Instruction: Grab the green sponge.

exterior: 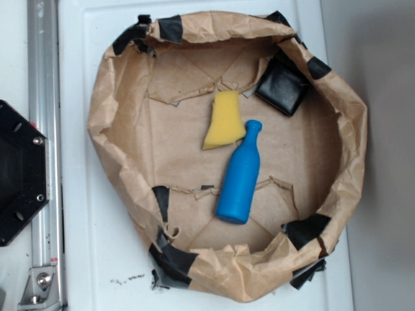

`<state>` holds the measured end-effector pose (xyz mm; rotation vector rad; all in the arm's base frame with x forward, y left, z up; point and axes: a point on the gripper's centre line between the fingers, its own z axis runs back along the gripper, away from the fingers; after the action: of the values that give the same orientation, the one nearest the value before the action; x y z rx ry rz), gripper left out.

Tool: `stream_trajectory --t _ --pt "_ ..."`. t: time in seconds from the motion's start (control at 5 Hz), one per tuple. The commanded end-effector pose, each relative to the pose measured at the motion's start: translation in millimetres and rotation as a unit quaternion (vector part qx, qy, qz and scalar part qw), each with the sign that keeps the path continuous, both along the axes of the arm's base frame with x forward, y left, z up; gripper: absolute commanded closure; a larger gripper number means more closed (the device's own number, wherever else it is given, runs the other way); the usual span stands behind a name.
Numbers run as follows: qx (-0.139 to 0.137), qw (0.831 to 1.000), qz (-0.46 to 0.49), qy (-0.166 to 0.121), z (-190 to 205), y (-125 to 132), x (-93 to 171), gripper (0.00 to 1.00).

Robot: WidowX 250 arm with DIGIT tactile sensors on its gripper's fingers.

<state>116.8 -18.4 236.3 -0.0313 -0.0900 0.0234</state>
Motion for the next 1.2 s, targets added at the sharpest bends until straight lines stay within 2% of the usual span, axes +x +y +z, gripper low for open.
stream_trajectory --t 0.0,0.2,0.4,0.6,0.8,1.0 --pt "0.000 1.000 0.000 0.000 0.0 0.0 0.0 0.00" --pt "0.001 0.998 0.046 0.031 -24.5 10.9 38.3 0.00" --pt "-0.006 0.992 0.123 -0.018 -40.4 23.2 69.1 0.00" --pt "-0.033 0.967 0.244 -0.067 -61.1 35.8 88.4 0.00" --pt "-0.046 0.926 0.362 -0.092 -102.7 44.5 112.3 0.00" --pt "-0.048 0.914 0.387 -0.113 -141.3 47.2 138.2 0.00"
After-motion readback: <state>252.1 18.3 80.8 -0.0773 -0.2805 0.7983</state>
